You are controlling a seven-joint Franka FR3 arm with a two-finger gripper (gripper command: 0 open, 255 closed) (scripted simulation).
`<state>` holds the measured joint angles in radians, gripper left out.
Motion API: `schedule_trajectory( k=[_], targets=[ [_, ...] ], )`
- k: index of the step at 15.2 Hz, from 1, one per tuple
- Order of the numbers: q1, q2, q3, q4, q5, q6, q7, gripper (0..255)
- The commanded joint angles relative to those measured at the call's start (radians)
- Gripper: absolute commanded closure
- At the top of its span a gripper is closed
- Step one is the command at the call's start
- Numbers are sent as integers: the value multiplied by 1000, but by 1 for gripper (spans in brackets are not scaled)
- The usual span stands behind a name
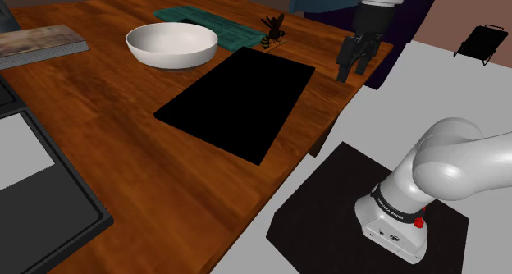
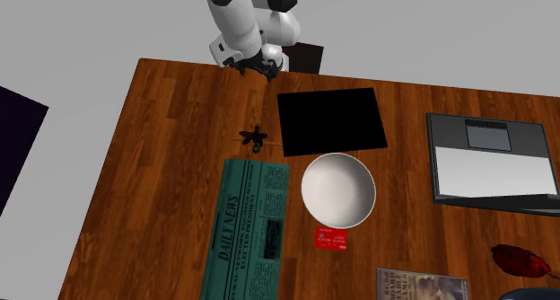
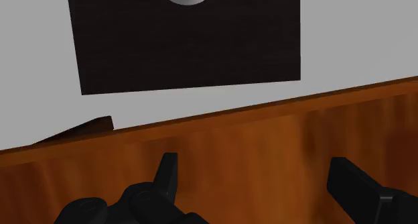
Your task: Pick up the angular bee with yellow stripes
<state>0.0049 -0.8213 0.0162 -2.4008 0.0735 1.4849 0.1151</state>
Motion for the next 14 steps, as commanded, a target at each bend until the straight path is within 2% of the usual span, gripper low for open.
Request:
schedule_trajectory(
  k=[1,7,14],
  targets=[
    [0,0,0,0,0,0,0,0],
    [11,199,26,194,16,56,17,0],
    [20,422,54,462,20,71,42,0]
  ],
)
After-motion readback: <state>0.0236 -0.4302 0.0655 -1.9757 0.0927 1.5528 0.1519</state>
